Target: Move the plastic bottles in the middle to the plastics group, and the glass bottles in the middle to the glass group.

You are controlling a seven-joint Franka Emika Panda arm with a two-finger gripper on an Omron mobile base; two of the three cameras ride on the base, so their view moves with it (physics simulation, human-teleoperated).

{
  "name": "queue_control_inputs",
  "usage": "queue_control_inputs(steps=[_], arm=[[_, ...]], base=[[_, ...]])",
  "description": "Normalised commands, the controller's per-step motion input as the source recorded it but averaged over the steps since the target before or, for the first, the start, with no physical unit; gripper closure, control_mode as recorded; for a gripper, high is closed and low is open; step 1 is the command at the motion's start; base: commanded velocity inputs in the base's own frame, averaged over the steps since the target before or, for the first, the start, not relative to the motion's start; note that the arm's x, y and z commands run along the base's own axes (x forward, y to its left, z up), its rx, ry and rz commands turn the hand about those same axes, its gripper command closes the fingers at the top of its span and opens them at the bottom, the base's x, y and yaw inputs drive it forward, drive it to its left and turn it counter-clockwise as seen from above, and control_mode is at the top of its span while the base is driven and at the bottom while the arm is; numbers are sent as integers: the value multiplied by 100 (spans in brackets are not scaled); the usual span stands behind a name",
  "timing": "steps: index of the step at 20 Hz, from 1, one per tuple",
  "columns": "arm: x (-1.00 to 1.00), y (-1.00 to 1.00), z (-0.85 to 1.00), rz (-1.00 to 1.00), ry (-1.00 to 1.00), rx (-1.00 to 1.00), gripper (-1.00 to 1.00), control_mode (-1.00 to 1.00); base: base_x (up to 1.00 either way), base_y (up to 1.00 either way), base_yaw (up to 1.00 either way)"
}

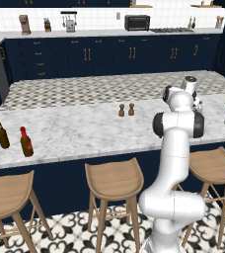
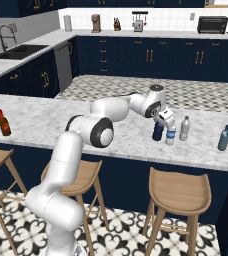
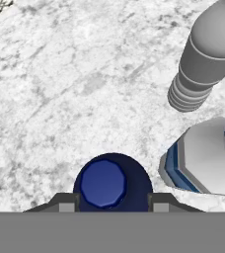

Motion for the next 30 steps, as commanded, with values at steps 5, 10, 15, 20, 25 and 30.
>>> queue_control_inputs(steps=[5, 10, 15, 20, 25, 30], arm=[[-37, 11, 0, -1, -2, -8, 100, -100], [-16, 6, -18, 0, -14, -3, 100, -100], [0, 2, -11, -2, -8, 0, 100, -100], [0, 0, -17, -5, 0, -1, 100, -100], [0, 4, 0, -4, 5, -9, 100, -100], [0, 7, 0, -1, 8, -4, -100, -100]], base=[[0, 0, 0], [0, 0, 0], [0, 0, 0], [0, 0, 0], [0, 0, 0], [0, 0, 0]])
